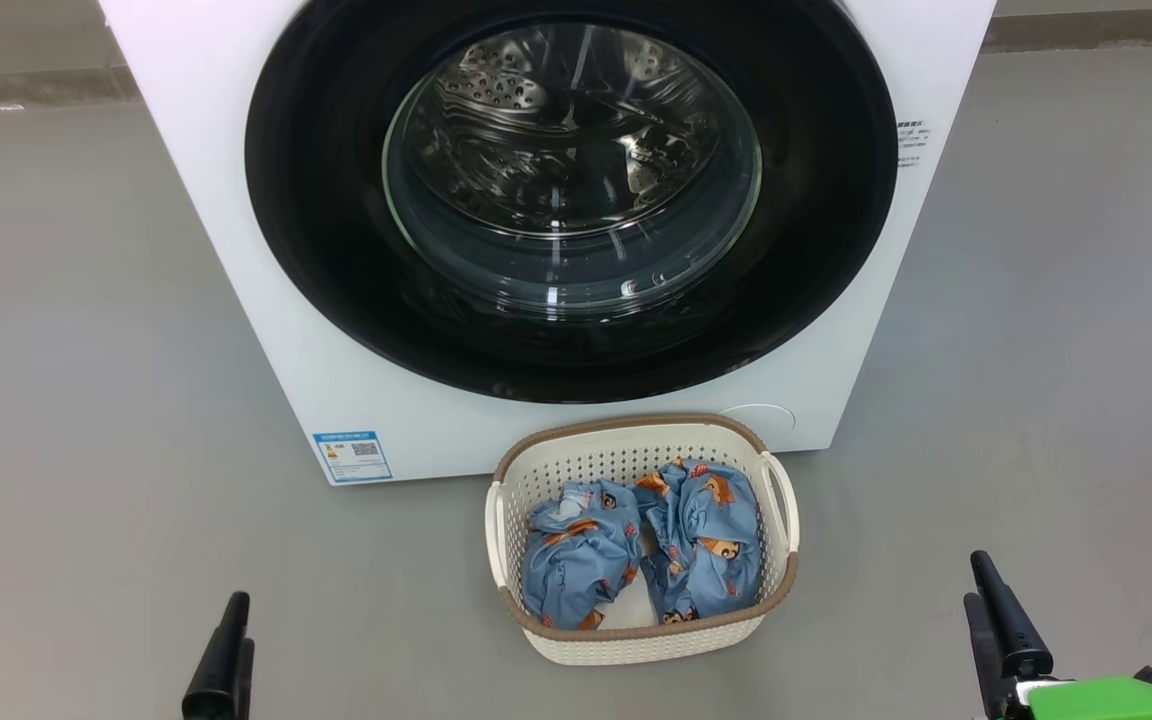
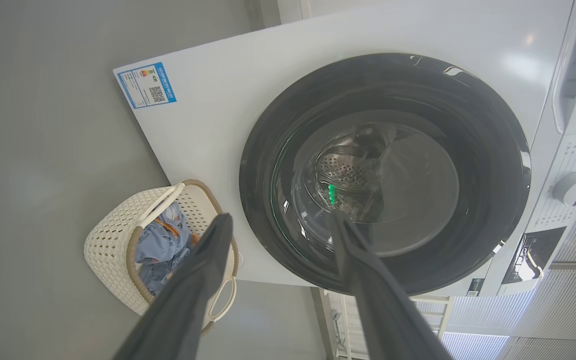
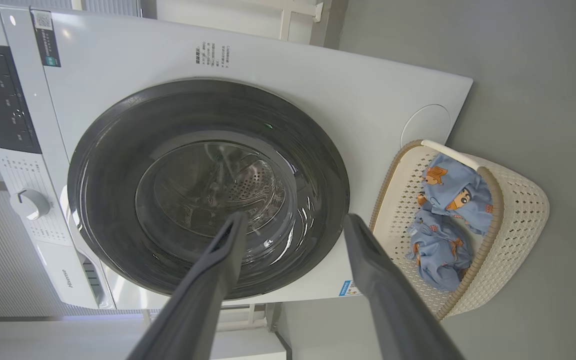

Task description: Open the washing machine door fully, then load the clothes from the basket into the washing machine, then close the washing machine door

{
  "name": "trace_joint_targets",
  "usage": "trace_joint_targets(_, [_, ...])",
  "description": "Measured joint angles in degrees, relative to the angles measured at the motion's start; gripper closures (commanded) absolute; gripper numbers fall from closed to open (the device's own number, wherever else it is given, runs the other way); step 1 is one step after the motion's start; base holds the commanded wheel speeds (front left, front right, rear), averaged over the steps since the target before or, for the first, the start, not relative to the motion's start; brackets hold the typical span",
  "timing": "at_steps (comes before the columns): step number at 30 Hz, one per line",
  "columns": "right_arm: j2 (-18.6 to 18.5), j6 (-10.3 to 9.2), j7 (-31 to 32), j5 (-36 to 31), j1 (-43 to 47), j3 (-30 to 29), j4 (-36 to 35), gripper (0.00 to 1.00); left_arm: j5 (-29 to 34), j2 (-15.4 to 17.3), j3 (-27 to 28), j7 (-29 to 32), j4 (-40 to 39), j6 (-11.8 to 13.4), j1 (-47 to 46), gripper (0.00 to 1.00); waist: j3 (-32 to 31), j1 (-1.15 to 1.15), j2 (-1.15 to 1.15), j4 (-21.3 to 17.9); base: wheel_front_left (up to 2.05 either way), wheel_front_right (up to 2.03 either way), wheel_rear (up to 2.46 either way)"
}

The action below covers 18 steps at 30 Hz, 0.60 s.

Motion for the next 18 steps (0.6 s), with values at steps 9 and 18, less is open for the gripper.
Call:
trace_joint_targets(9, [-0.65,0.00,-1.54,-6.09,-0.06,0.65,-0.86,0.00,7.02,0.33,-0.31,-1.42,-1.27,0.00,0.09,0.00,-0.13,0.00,0.00,0.04,0.00,0.00,0.00])
trace_joint_targets(18, [-1.36,0.00,-3.00,-13.33,-0.16,1.56,-1.03,0.00,15.19,0.58,-0.91,-3.00,-2.37,0.00,0.09,0.00,-0.09,0.00,0.00,0.03,0.00,0.00,0.00])
